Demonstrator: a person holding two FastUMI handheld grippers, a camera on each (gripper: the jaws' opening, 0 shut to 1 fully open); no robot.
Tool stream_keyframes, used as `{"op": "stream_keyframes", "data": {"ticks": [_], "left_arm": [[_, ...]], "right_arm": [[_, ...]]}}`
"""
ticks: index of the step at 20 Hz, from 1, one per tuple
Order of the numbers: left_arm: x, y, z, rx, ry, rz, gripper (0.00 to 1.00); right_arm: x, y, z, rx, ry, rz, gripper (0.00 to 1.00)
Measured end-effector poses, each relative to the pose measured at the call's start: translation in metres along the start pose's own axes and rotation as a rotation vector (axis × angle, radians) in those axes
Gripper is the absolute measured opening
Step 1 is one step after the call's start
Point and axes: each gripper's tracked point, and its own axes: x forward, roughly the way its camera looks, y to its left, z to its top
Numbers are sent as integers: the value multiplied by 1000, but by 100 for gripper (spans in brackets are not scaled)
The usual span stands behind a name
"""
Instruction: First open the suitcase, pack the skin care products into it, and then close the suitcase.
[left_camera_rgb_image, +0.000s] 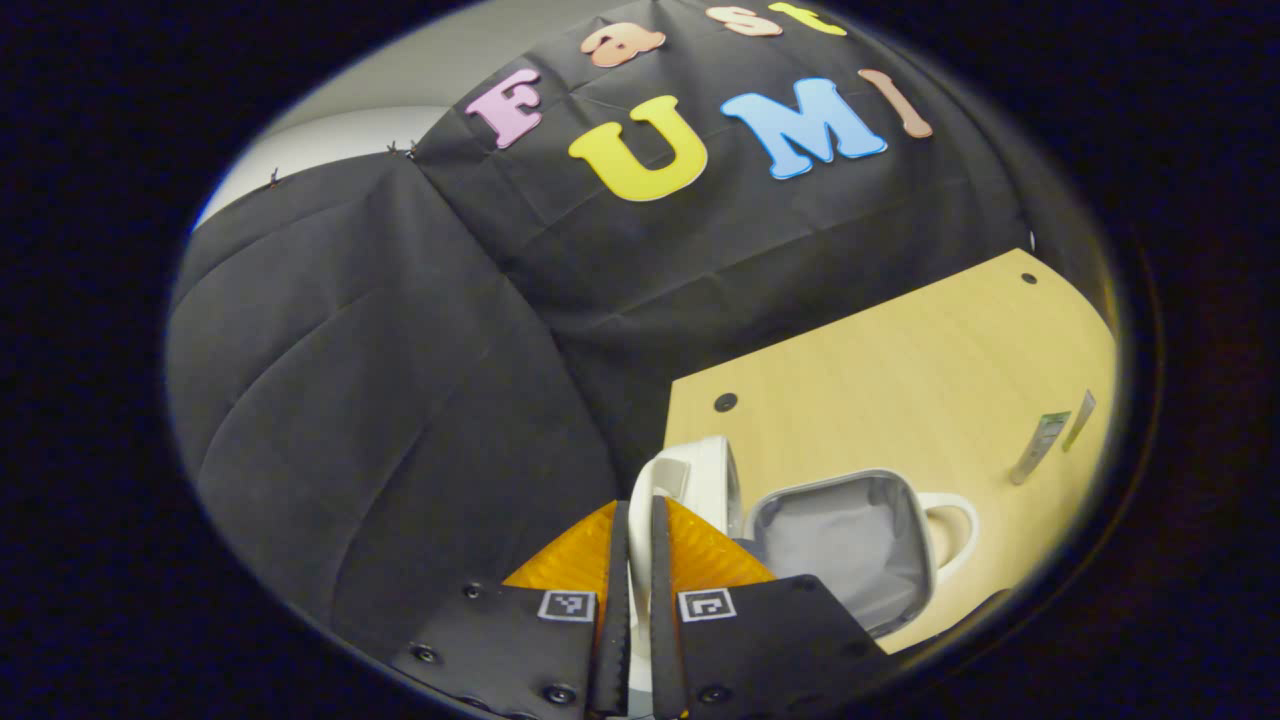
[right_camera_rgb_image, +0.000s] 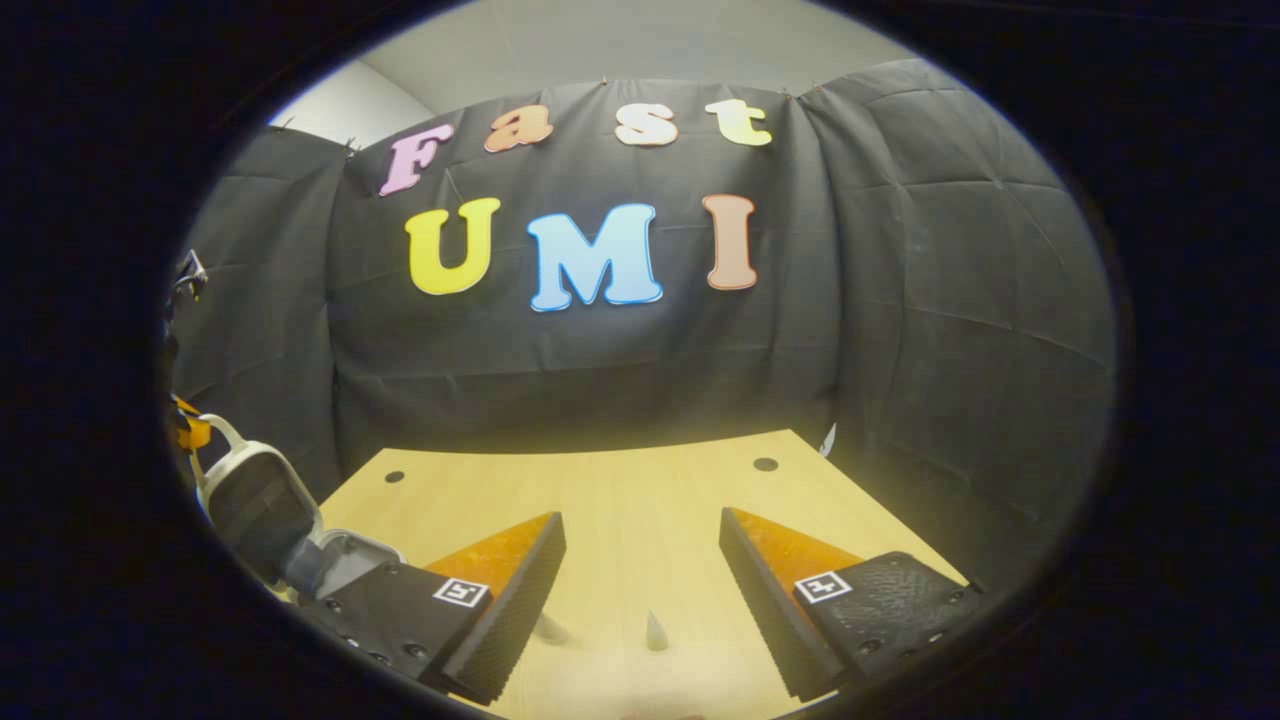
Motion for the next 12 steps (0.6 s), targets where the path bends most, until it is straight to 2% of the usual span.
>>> {"op": "stream_keyframes", "data": {"ticks": [6, 9, 12], "left_arm": [[88, 65, -43, 74, 51, 94, 16], [126, 80, -79, 89, 114, 131, 16], [156, 90, -111, 157, 158, 190, 17]], "right_arm": [[1, -22, -12, 28, 31, -52, 95], [-1, -27, -12, 30, 36, -70, 95], [-2, -33, -11, 26, 30, -86, 95]]}}
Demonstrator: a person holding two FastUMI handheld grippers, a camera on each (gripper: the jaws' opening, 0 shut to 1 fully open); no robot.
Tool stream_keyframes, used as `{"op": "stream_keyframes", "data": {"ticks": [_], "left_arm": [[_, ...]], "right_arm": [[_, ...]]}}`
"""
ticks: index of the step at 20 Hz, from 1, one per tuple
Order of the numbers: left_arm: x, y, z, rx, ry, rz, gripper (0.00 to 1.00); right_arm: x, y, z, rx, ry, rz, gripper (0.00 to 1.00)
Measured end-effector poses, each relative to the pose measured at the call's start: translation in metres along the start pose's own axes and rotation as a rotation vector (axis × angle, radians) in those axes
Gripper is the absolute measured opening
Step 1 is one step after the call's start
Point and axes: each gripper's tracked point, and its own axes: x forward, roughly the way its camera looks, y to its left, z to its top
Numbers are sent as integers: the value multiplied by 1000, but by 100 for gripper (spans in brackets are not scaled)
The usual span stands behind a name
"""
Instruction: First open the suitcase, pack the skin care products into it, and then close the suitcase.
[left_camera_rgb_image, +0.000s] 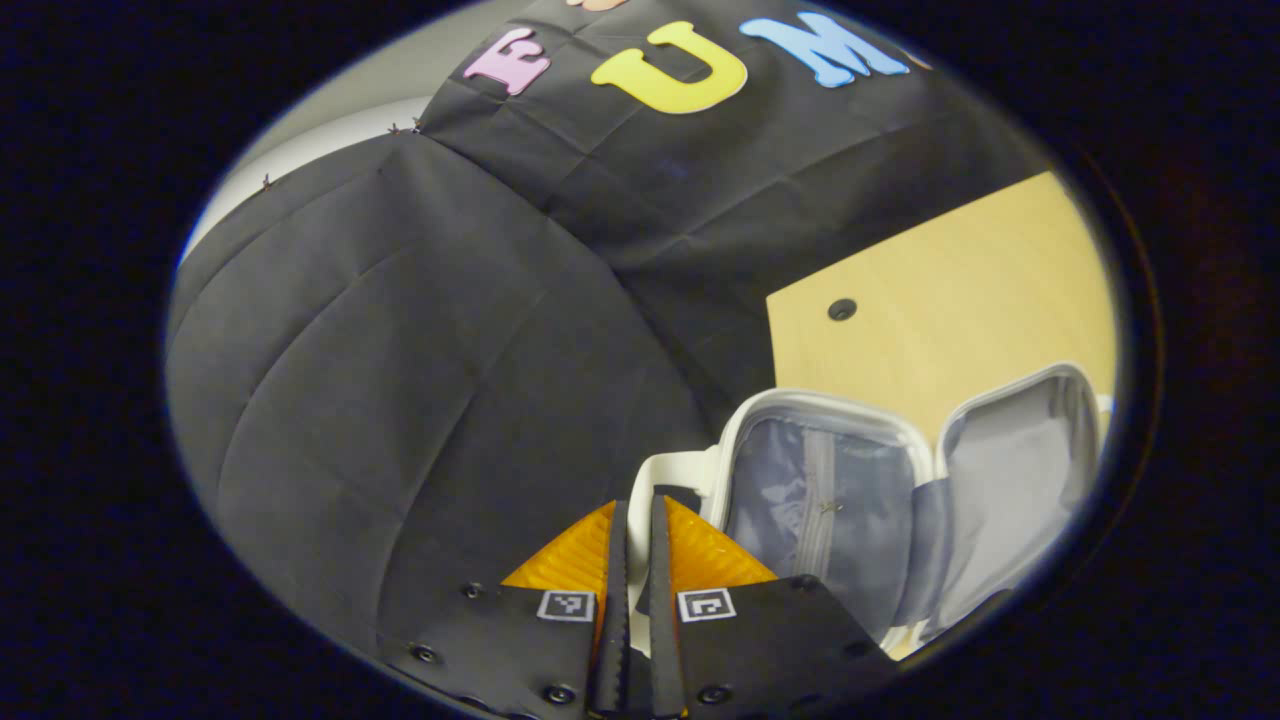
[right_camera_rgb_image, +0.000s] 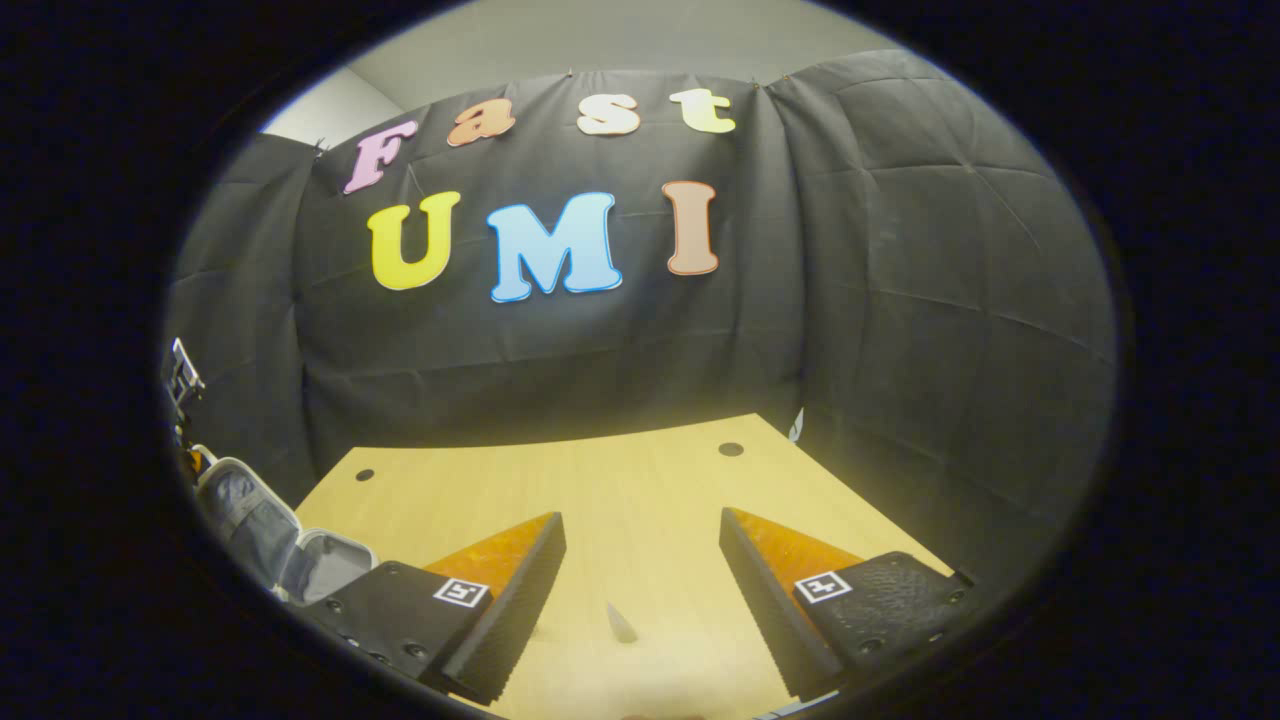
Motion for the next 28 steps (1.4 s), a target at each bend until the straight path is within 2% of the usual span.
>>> {"op": "stream_keyframes", "data": {"ticks": [2, 6, 7, 8, 9, 11, 12, 13, 16, 20, 21, 24, 26, 28], "left_arm": [[20, 0, -10, 20, 16, 14, 16], [49, 0, -33, -19, 88, 2, 17], [50, 5, -41, -26, 96, 23, 16], [49, 10, -38, -45, 77, 29, 21], [43, 11, -31, -76, 41, 18, 34], [29, 11, -15, -90, -27, 38, 100], [18, 3, -3, -89, -56, 23, 97], [-5, -14, 11, -91, -94, -13, 99], [-52, -81, 57, -130, -201, -161, 100], [-103, -204, 90, -225, -232, -406, 95], [-120, -239, 96, -240, -237, -485, 99], [-181, -340, 105, -237, -254, -774, 99], [-237, -397, 106, -181, -282, -972, 99], [-283, -443, 104, -113, -315, -1116, 99]], "right_arm": [[1, -2, -1, -1, 5, -7, 94], [0, -1, -2, -9, 13, -3, 94], [0, -2, -2, -12, 12, -4, 94], [0, -3, -1, -11, 12, -5, 94], [1, -4, -2, -8, 13, -7, 94], [3, -5, -6, -1, 23, -6, 94], [3, -4, -9, 2, 29, -3, 94], [4, -4, -10, 3, 35, -1, 94], [4, -4, -14, 2, 44, 1, 94], [3, -11, -20, -2, 57, -10, 95], [2, -14, -22, -2, 63, -16, 95], [-3, -28, -29, -2, 75, -47, 95], [-7, -40, -33, 7, 87, -75, 95], [-9, -51, -39, 23, 103, -101, 95]]}}
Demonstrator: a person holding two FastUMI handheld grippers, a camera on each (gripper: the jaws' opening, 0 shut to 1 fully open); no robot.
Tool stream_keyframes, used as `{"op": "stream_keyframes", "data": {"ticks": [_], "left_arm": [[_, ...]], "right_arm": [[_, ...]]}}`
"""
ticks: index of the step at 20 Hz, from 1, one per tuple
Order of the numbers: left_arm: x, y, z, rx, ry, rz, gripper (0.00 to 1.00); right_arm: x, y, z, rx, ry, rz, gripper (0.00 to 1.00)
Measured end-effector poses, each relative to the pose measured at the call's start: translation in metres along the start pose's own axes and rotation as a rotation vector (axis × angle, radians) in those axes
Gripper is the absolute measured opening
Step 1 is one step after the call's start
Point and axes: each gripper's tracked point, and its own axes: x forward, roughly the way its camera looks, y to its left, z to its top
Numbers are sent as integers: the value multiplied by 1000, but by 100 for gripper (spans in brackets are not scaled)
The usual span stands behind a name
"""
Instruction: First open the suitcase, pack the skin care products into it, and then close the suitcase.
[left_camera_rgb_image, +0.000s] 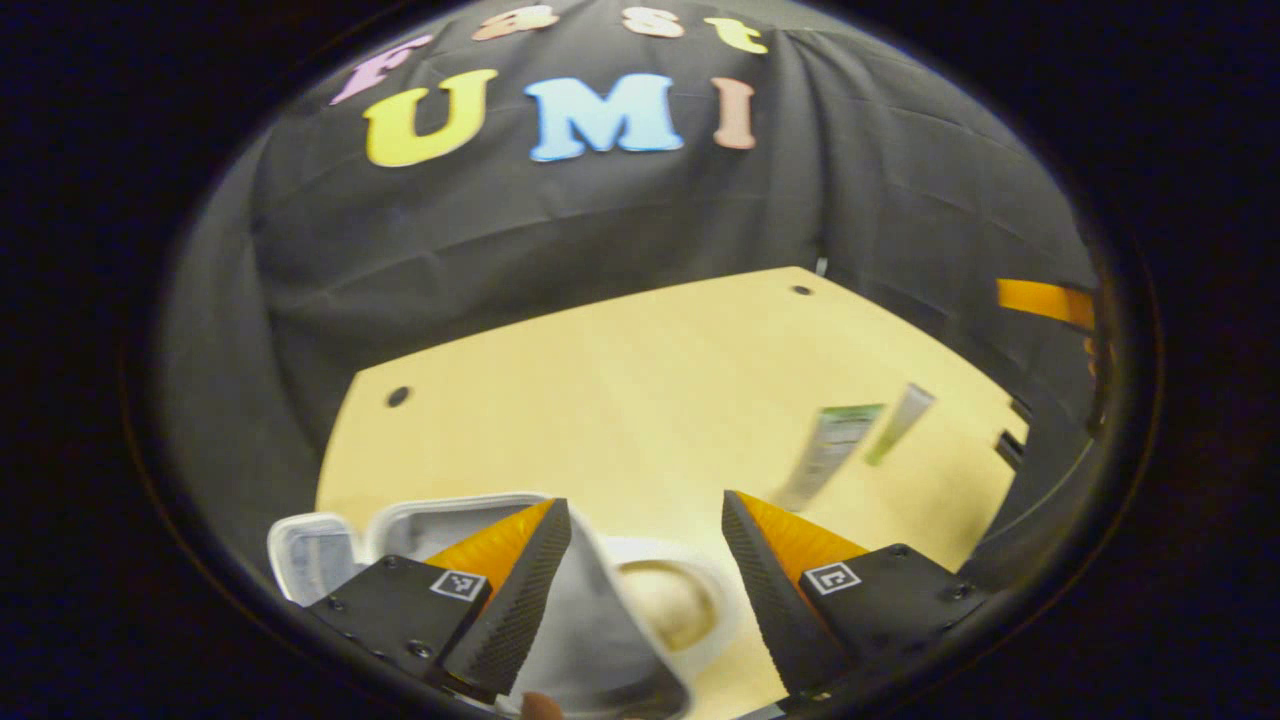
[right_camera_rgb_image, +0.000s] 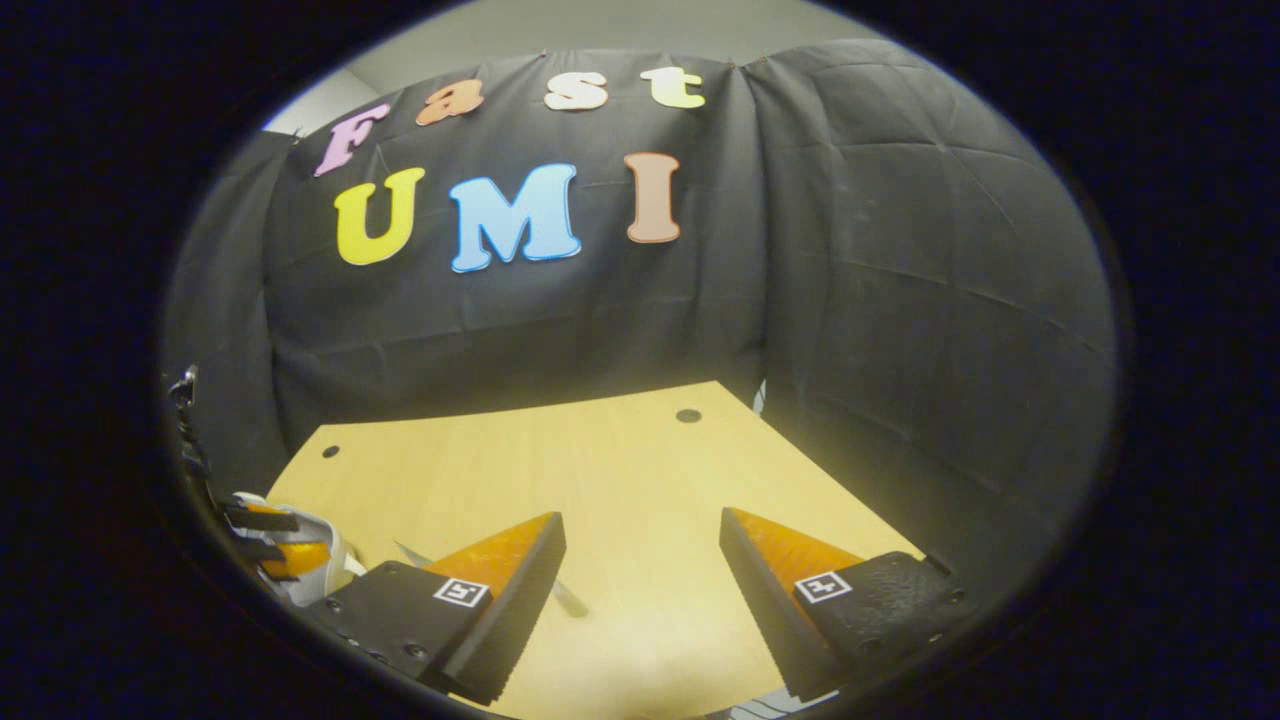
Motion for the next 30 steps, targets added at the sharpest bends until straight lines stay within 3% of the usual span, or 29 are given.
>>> {"op": "stream_keyframes", "data": {"ticks": [3, 5, 10, 16, 17, 18, 19, 23, 30], "left_arm": [[22, -68, -15, 63, 20, -134, 99], [43, -88, -16, 80, 33, -161, 99], [92, -95, -16, 62, 56, -151, 96], [149, -94, -14, 47, 70, -99, 100], [157, -92, -22, 14, 86, -60, 96], [154, -90, -13, -2, 58, -62, 81], [155, -89, -14, -18, 60, -43, 65], [157, -85, -17, -30, 68, 3, 54], [113, -58, -1, -110, 25, 63, 53]], "right_arm": [[-4, -16, -4, 14, 17, -38, 94], [-7, -26, -7, 11, 24, -62, 95], [-11, -42, -12, 0, 57, -107, 95], [-7, -39, -20, 7, 104, -118, 94], [-5, -36, -21, 1, 111, -114, 94], [-2, -33, -22, -4, 116, -108, 94], [-1, -29, -24, -11, 122, -101, 94], [14, -3, -47, -18, 205, -7, 95], [35, 59, -83, -67, 346, 201, 91]]}}
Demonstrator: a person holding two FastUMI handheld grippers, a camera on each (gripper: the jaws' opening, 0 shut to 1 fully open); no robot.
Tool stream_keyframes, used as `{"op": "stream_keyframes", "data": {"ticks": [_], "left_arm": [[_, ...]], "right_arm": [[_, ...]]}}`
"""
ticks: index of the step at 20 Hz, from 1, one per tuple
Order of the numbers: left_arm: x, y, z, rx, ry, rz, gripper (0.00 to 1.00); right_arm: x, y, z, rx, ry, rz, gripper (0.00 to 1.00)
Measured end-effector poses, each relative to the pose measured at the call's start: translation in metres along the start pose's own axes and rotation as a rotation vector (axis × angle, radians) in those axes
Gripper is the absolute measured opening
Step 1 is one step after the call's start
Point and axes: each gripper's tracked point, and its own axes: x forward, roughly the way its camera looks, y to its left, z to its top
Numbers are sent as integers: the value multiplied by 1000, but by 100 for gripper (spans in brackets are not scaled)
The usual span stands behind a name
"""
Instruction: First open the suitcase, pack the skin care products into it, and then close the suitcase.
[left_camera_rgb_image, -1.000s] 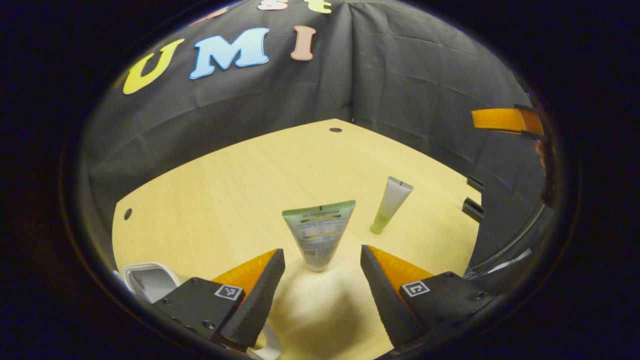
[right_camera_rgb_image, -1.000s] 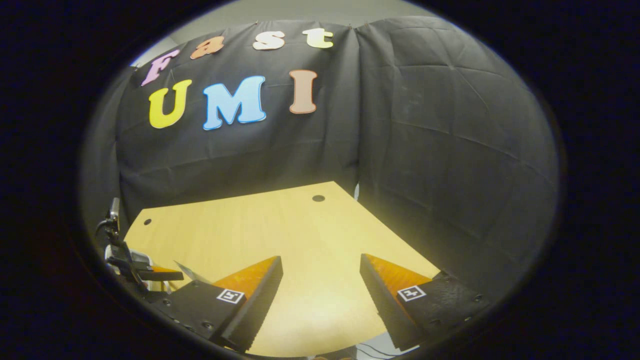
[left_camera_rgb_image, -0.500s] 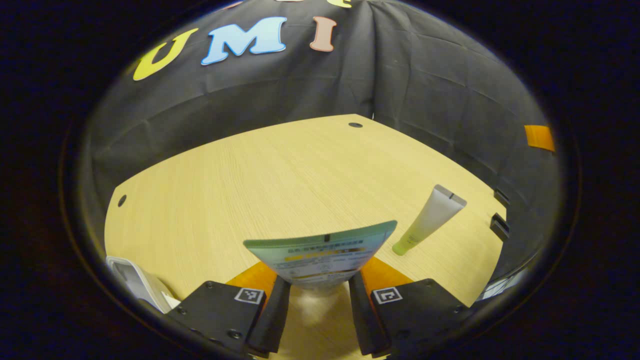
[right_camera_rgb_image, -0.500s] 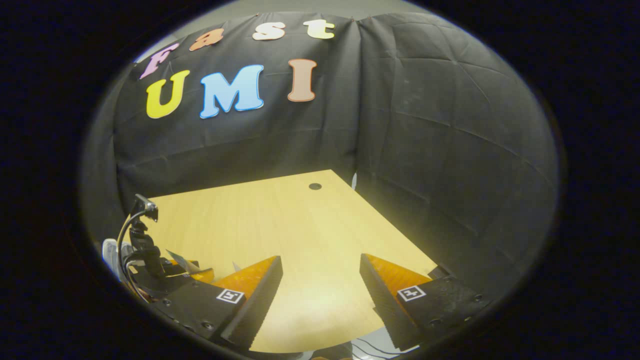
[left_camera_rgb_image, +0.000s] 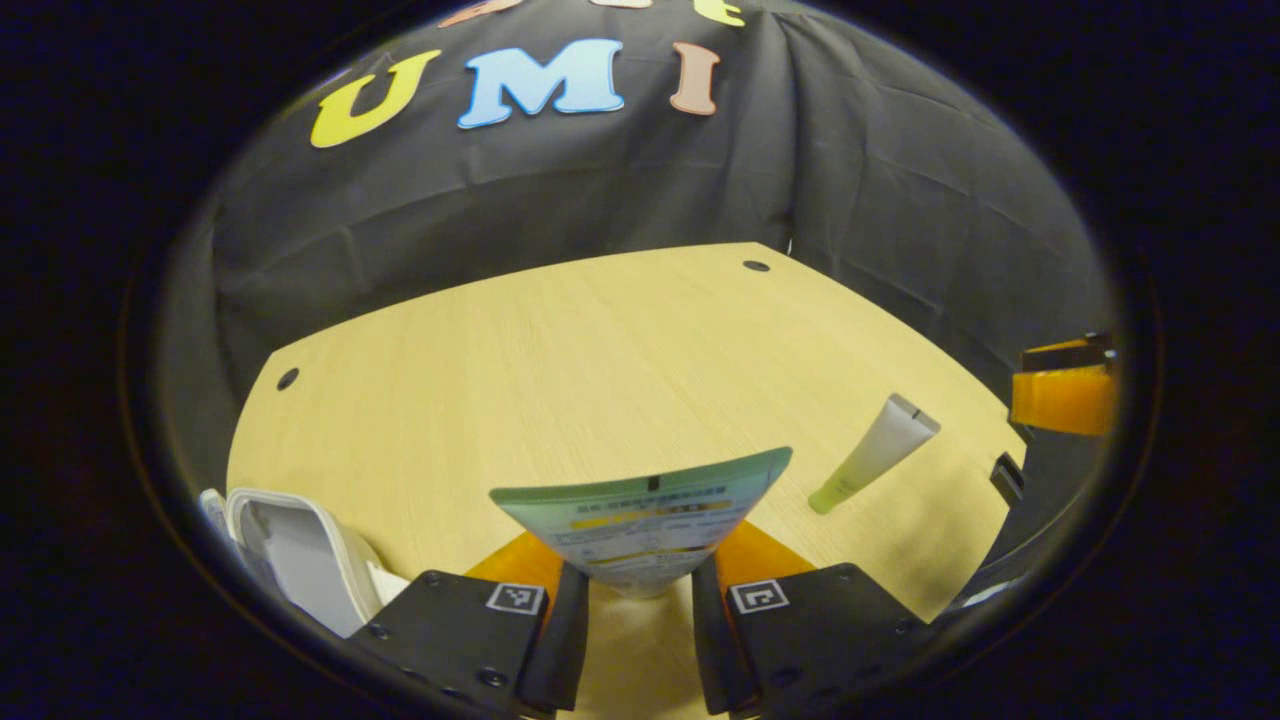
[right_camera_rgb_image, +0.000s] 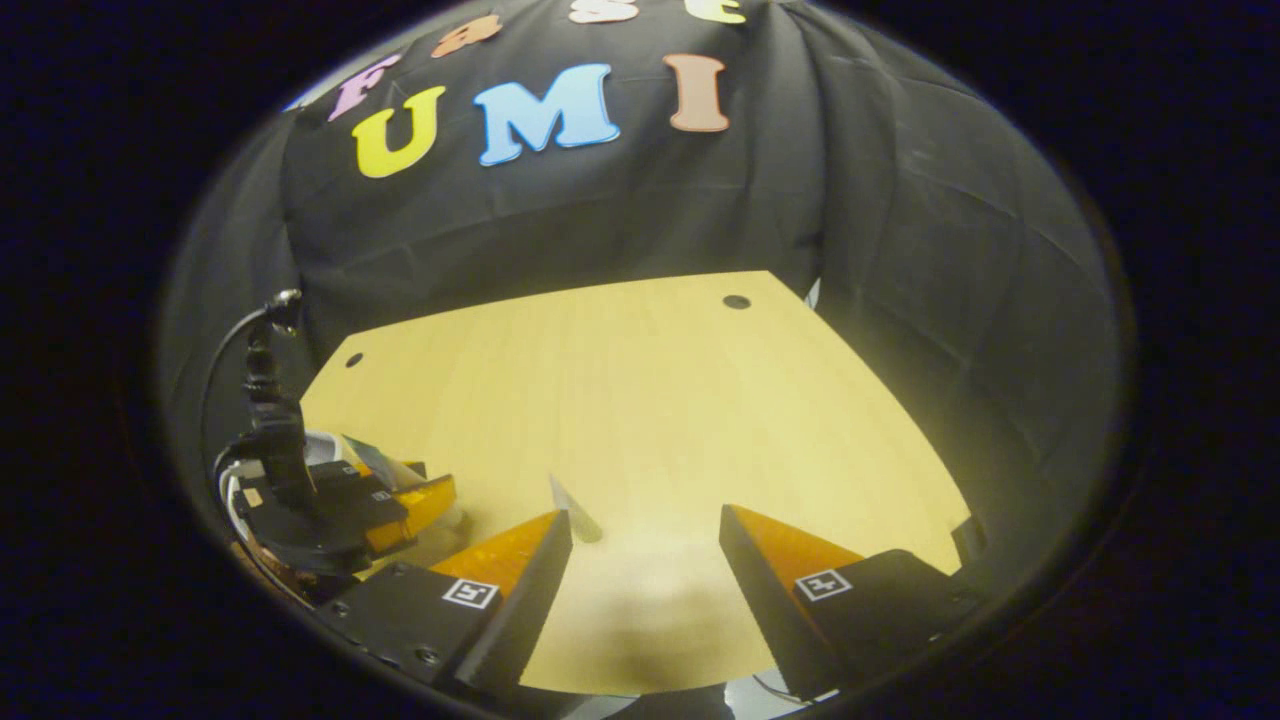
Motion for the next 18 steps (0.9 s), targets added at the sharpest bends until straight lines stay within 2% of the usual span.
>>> {"op": "stream_keyframes", "data": {"ticks": [2, 3, 4, 6, 7, 9, 10, 11, 16, 17, 18], "left_arm": [[-13, 8, 7, -50, -17, 23, 53], [-21, 14, 12, -74, -27, 40, 53], [-29, 25, 17, -97, -40, 62, 53], [-48, 46, 28, -141, -64, 113, 53], [-58, 58, 32, -163, -74, 140, 51], [-83, 80, 39, -202, -104, 195, 54], [-96, 94, 42, -218, -115, 226, 55], [-109, 108, 43, -234, -124, 257, 51], [-173, 178, 19, -334, -134, 391, 53], [-182, 188, 11, -357, -134, 409, 55], [-188, 198, 4, -376, -130, 430, 53]], "right_arm": [[9, 20, 3, -29, 8, 51, 90], [12, 28, 5, -50, 13, 70, 86], [17, 34, 4, -77, 21, 85, 89], [33, 41, 1, -137, 36, 97, 84], [41, 42, -2, -161, 49, 95, 83], [58, 42, -18, -178, 117, 103, 75], [72, 43, -30, -175, 151, 105, 69], [80, 44, -35, -168, 174, 108, 66], [102, 40, -52, -160, 234, 89, 49], [105, 41, -54, -156, 237, 84, 43], [105, 39, -55, -151, 242, 78, 35]]}}
